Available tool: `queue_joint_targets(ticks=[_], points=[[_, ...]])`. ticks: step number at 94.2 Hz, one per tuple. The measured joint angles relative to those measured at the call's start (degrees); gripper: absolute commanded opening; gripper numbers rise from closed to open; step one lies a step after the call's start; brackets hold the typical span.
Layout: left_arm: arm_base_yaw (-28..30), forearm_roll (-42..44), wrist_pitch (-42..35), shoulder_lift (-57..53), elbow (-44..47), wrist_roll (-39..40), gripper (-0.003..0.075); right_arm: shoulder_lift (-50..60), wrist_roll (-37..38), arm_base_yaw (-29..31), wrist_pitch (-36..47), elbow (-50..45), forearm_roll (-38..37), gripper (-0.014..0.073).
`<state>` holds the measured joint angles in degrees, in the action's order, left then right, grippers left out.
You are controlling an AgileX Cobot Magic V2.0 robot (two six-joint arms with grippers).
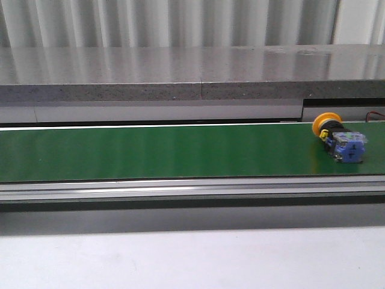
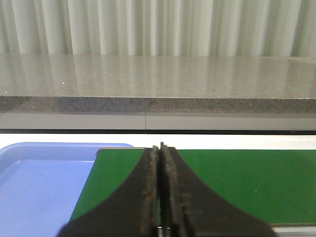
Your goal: Move button from right to left
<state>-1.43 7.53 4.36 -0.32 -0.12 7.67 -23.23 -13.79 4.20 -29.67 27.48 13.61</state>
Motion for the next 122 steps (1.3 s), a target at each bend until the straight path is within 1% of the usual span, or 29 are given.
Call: queue_joint_targets(ticks=[34,42,54,65,72,75,90,105,122], points=[[0.00,0.00,-0.40,0.00,0.00,0.00,-0.0020,0.00,0.00,0.00,-0.13,0.00,0.00,-0.0068],[0.00,0.00,-2.06,0.00,0.00,0.00,-0.0020,0.00,0.00,0.00,-0.13,0.00,0.00,-0.0068],[0.00,0.00,-6.50,0.00,0.00,0.00,-0.0020,0.00,0.00,0.00,-0.13,0.00,0.00,-0.0068],[0.00,-0.05,-7.04,0.00,-0.28,0.00,-0.0020,0.00,0.00,0.00,-0.13,0.00,0.00,-0.0068],[0.00,-0.68,-4.36,0.00,-1.56,0.00,-0.0020,0.00,0.00,0.00,-0.13,0.00,0.00,-0.0068],[0.00,-1.10,-1.93,0.00,-2.56,0.00,-0.0020,0.00,0.00,0.00,-0.13,0.00,0.00,-0.0068],[0.00,-3.78,6.25,2.14,-10.68,0.00,-0.0020,0.00,0.00,0.00,-0.13,0.00,0.00,-0.0068],[0.00,-6.86,14.87,9.48,-19.64,0.00,-0.0020,0.00,0.00,0.00,-0.13,0.00,0.00,-0.0068],[0.00,-7.95,28.15,20.05,-30.07,0.00,-0.0020,0.00,0.00,0.00,-0.13,0.00,0.00,-0.0068]])
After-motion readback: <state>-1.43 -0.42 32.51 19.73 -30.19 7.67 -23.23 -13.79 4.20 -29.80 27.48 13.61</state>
